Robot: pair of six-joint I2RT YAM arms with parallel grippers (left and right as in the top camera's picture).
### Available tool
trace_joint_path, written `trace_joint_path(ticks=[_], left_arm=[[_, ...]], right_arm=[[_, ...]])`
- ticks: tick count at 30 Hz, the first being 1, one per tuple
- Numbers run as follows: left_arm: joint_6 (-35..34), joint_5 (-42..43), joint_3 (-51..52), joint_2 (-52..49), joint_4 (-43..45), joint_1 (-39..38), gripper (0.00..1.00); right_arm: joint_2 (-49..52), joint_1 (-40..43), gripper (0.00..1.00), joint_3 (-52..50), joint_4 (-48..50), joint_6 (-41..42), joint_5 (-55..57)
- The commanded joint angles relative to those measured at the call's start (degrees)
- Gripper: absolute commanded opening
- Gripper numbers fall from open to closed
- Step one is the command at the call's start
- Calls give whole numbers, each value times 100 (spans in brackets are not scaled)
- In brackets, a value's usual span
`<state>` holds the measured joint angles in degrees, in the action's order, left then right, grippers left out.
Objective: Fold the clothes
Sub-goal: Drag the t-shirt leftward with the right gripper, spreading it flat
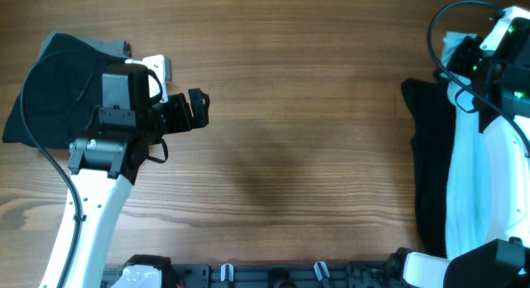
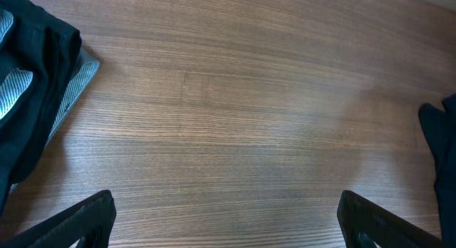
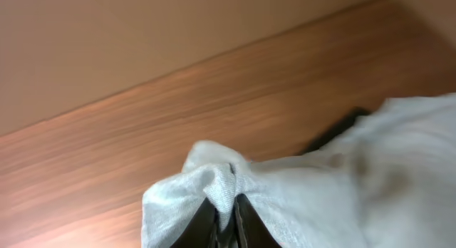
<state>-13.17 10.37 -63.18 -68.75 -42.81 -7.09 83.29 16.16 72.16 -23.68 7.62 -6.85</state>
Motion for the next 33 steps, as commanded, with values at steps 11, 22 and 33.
trace_joint_path(ticks=[11,22,33], left_arm=[[76,-39,-348,457,114,326,100],[404,-35,-348,455,181,306,100],[1766,535,-348,-1561,1572,-769,97]], right_arm=[[-52,-4557,16,326,-184,433,-1567],[719,-6778,90,328,-929,1110,588],[-1207,-4122,88,328,-1996,2363,765]])
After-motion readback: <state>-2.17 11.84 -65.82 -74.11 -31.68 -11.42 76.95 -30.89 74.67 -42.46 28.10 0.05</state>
